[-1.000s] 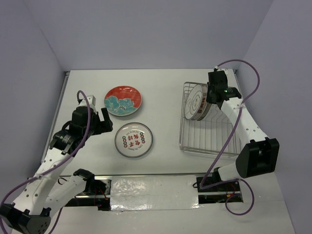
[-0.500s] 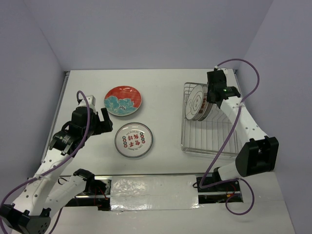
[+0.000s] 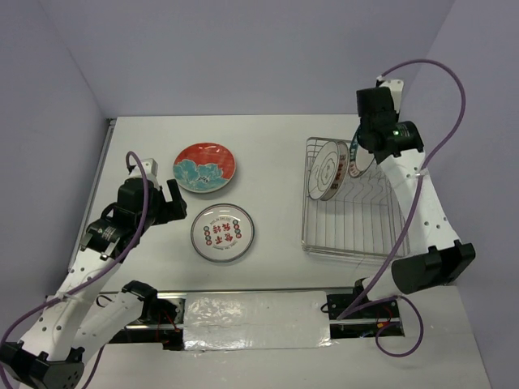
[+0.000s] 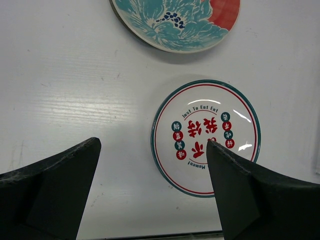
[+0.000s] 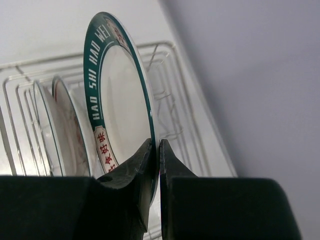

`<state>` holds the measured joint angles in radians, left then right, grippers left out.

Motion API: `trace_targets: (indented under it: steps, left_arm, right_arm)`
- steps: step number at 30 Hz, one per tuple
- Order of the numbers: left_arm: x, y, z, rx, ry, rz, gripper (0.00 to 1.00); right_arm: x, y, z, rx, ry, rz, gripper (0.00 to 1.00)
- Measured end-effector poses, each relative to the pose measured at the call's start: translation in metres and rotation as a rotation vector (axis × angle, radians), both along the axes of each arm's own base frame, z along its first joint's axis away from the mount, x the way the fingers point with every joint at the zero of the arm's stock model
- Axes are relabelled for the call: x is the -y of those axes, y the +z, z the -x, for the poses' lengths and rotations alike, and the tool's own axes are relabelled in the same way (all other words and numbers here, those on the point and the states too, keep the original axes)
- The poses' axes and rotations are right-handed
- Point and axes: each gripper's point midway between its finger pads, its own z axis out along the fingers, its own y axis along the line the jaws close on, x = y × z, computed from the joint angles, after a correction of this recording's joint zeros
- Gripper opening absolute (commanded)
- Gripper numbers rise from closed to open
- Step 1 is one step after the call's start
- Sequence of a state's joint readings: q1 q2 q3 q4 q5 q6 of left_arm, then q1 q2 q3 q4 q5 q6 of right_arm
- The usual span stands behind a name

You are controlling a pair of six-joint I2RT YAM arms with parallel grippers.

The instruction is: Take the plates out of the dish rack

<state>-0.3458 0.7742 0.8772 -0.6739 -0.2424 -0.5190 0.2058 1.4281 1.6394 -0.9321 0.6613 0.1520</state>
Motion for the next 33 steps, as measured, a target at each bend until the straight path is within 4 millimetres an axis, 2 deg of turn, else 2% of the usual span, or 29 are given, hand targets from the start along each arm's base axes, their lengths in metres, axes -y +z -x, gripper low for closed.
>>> trace_targets:
  steps: [4,7,10,12,14,16,20,22,26,29,32,33]
  left_arm:
    - [0.000,0.000,0.000,0.000,0.000,0.000,0.99]
    - [0.000,0.000,0.000,0.002,-0.005,-0.001,0.99]
    - [0.010,0.005,0.004,0.014,-0.069,0.023,0.99]
    - [0.024,0.014,0.008,0.046,-0.149,0.070,1.00]
    - [0.042,0.032,0.012,0.104,-0.244,0.145,0.99]
    - [0.067,0.063,0.023,0.210,-0.382,0.247,0.99]
    - [0.092,0.109,0.041,0.363,-0.557,0.364,0.99]
    - [0.100,0.119,0.045,0.395,-0.609,0.388,0.99]
    - [0.107,0.106,0.037,0.332,-0.626,0.395,0.98]
    - [0.112,0.088,0.031,0.257,-0.625,0.412,0.91]
    - [0.115,0.067,0.028,0.185,-0.612,0.422,0.69]
    - [0.116,0.064,0.028,0.174,-0.611,0.427,0.56]
  right_arm:
    - [0.006,0.061,0.009,0.103,-0.035,0.064,0.00]
    - [-0.003,0.104,0.020,0.188,-0.026,0.096,0.00]
    - [-0.026,0.130,0.035,0.257,0.039,0.105,0.00]
    - [-0.053,0.135,0.045,0.286,0.161,0.056,0.00]
    - [-0.087,0.127,0.056,0.309,0.352,-0.051,0.00]
    - [-0.119,0.110,0.076,0.325,0.561,-0.188,0.00]
    - [-0.172,0.067,0.113,0.340,0.856,-0.424,0.00]
    - [-0.198,0.052,0.125,0.350,0.971,-0.550,0.00]
    - [-0.241,0.032,0.133,0.324,1.109,-0.741,0.00]
    - [-0.263,0.016,0.135,0.278,1.153,-0.831,0.00]
    - [-0.278,0.012,0.142,0.271,1.190,-0.888,0.00]
    - [-0.281,0.014,0.144,0.275,1.203,-0.903,0.00]
